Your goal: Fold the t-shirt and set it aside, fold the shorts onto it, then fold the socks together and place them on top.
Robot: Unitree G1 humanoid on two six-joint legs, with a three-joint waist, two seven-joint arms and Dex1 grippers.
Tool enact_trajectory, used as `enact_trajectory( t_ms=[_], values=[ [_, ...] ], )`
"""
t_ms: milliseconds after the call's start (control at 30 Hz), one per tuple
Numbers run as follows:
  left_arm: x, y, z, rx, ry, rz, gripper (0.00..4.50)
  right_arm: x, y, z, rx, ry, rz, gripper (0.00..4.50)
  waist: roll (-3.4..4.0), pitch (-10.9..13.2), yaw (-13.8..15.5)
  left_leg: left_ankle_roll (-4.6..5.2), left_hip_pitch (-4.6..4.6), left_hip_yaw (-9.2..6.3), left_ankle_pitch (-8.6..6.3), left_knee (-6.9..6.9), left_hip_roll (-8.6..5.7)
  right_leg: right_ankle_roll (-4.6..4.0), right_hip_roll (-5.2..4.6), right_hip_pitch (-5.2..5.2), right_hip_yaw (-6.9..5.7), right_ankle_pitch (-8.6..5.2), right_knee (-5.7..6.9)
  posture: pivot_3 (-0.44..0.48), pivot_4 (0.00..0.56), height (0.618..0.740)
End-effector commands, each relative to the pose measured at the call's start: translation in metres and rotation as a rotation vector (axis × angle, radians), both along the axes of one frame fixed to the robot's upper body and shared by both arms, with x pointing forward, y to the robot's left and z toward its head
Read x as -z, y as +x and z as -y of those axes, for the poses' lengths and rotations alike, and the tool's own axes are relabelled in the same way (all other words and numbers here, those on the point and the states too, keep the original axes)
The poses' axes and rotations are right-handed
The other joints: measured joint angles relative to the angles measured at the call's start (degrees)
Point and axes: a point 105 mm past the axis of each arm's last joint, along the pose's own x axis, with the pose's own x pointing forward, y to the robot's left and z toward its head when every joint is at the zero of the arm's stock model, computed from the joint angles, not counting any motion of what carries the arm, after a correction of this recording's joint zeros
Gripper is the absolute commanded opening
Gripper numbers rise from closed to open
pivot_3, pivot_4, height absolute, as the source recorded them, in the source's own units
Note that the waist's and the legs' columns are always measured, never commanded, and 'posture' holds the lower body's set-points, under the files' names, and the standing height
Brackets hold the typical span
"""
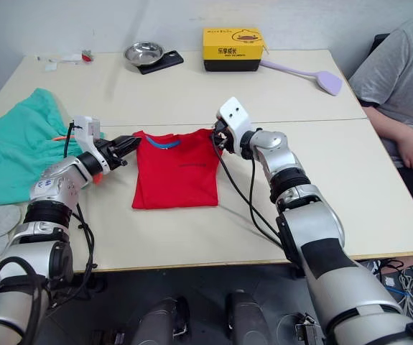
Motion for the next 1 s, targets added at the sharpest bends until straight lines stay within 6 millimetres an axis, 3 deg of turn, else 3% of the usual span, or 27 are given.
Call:
enact_trajectory(
  t_ms=[33,167,200,300,400,533,700,767,833,1000],
  values=[
    [-0.023,-0.015,-0.011,0.004,0.107,0.145,2.97,-0.028,-0.008,0.011,-0.066,-0.008,0.123,3.20,0.00,0.00,0.00,0.00,-0.01,0.00,0.00,-0.02,0.00,0.00,0.00,0.00,0.00,0.00,-0.01,0.000,0.150,0.740],
    [-0.028,-0.046,-0.010,0.108,0.259,0.250,4.25,-0.030,-0.038,0.010,-0.249,-0.013,0.149,4.50,0.00,0.00,0.05,-0.03,0.01,-0.02,-0.02,-0.06,0.02,0.00,0.01,0.02,0.00,0.00,-0.02,0.000,0.150,0.740],
    [-0.029,-0.057,-0.007,0.158,0.295,0.282,4.45,-0.026,-0.051,0.008,-0.322,-0.032,0.148,4.50,0.00,0.00,0.11,-0.04,0.01,-0.02,-0.02,-0.05,0.02,0.00,0.01,0.01,-0.01,0.00,-0.03,0.000,0.150,0.740],
    [-0.017,-0.100,0.012,0.399,0.442,0.334,4.45,0.003,-0.100,-0.003,-0.540,-0.100,0.119,4.50,0.01,0.00,0.22,-0.04,0.06,-0.05,-0.04,-0.15,0.02,0.00,0.01,0.08,-0.01,0.00,-0.09,0.000,0.150,0.740],
    [0.004,-0.122,0.022,0.536,0.562,0.298,4.45,0.027,-0.124,-0.011,-0.600,-0.111,0.089,4.50,0.01,0.00,0.28,-0.01,0.21,-0.05,-0.07,-0.34,-0.01,-0.01,-0.03,0.21,-0.01,0.00,-0.25,0.000,0.150,0.740],
    [0.029,-0.122,0.029,0.555,0.681,0.265,4.45,0.061,-0.128,-0.014,-0.587,-0.218,0.082,4.50,0.01,0.00,0.32,0.09,0.36,-0.07,-0.03,-0.48,-0.06,-0.03,-0.08,0.25,-0.02,0.01,-0.17,0.000,0.150,0.740],
    [0.049,-0.101,0.037,0.492,0.770,0.255,4.45,0.077,-0.113,-0.014,-0.516,-0.270,0.115,4.50,0.00,0.00,0.40,0.20,0.36,-0.10,-0.06,-0.50,-0.08,-0.04,-0.08,0.25,-0.03,0.01,-0.18,0.000,0.150,0.740],
    [0.059,-0.091,0.039,0.489,0.822,0.234,4.50,0.080,-0.107,-0.015,-0.487,-0.285,0.122,4.13,0.00,-0.01,0.42,0.08,0.33,-0.07,0.01,-0.50,-0.08,-0.04,-0.06,0.21,-0.04,0.01,-0.18,0.000,0.150,0.740],
    [0.068,-0.090,0.041,0.519,0.821,0.177,4.11,0.084,-0.105,-0.016,-0.490,-0.310,0.135,3.64,-0.01,-0.01,0.42,0.08,0.37,-0.07,0.05,-0.46,-0.08,-0.03,-0.06,0.25,-0.04,0.01,-0.14,0.000,0.150,0.740],
    [0.073,-0.088,0.041,0.541,0.842,0.151,2.66,0.087,-0.108,-0.017,-0.510,-0.328,0.156,1.88,0.00,-0.03,0.46,0.00,0.45,-0.07,0.12,-0.47,-0.08,-0.03,-0.08,0.29,-0.03,0.01,-0.06,0.000,0.150,0.740]
  ],
)
